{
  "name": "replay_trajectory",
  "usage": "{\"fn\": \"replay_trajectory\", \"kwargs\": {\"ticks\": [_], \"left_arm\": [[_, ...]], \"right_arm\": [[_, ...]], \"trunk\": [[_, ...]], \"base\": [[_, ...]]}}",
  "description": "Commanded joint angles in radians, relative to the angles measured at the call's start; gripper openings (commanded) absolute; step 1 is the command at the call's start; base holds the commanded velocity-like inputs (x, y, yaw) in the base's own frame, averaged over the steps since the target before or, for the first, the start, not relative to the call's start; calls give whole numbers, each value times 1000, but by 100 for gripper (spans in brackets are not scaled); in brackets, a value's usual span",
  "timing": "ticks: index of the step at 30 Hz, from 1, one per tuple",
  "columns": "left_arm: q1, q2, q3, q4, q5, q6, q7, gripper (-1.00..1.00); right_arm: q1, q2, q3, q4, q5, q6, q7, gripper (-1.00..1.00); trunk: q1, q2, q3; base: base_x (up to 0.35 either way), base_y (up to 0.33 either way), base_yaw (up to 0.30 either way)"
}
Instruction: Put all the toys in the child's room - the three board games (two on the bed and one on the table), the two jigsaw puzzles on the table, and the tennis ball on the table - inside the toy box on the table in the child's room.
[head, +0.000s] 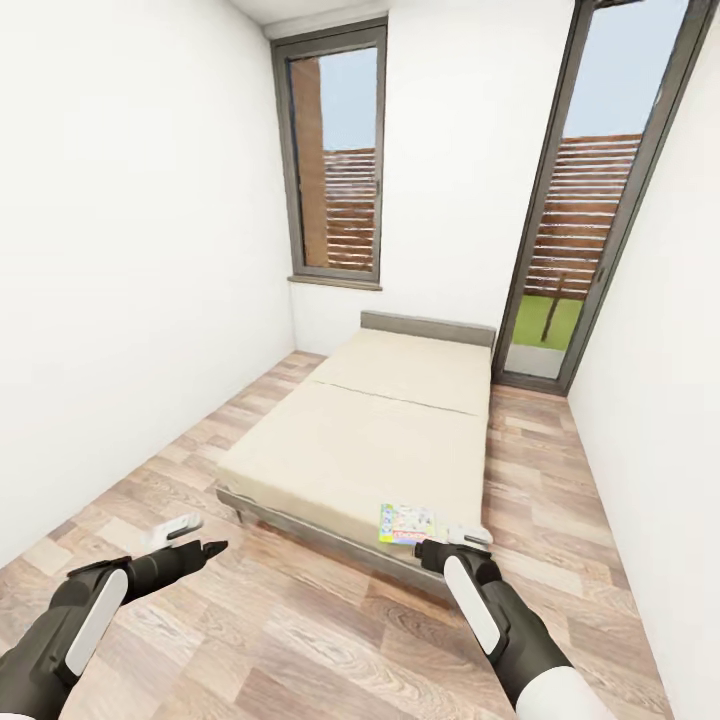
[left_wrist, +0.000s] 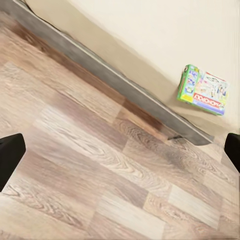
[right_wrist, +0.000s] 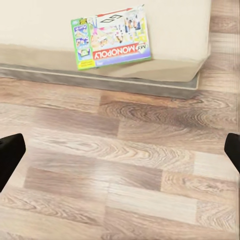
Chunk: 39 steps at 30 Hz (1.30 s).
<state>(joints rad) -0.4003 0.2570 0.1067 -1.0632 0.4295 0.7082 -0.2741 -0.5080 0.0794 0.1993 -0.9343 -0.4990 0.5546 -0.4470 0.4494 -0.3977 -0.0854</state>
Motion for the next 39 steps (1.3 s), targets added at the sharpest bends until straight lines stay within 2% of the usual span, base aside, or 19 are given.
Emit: {"fn": "replay_trajectory", "kwargs": {"ticks": [1, 39], "left_arm": [[0, 0, 2, -1, 1, 7, -4, 100], [0, 1, 4, -1, 1, 7, -5, 100]], "right_arm": [[-1, 0, 3, -1, -10, 1, -10, 100], [-1, 0, 2, -1, -10, 0, -10, 100]], "trunk": [[1, -2, -2], [1, -2, -2]], "base": [[0, 1, -280], [3, 0, -280]]}}
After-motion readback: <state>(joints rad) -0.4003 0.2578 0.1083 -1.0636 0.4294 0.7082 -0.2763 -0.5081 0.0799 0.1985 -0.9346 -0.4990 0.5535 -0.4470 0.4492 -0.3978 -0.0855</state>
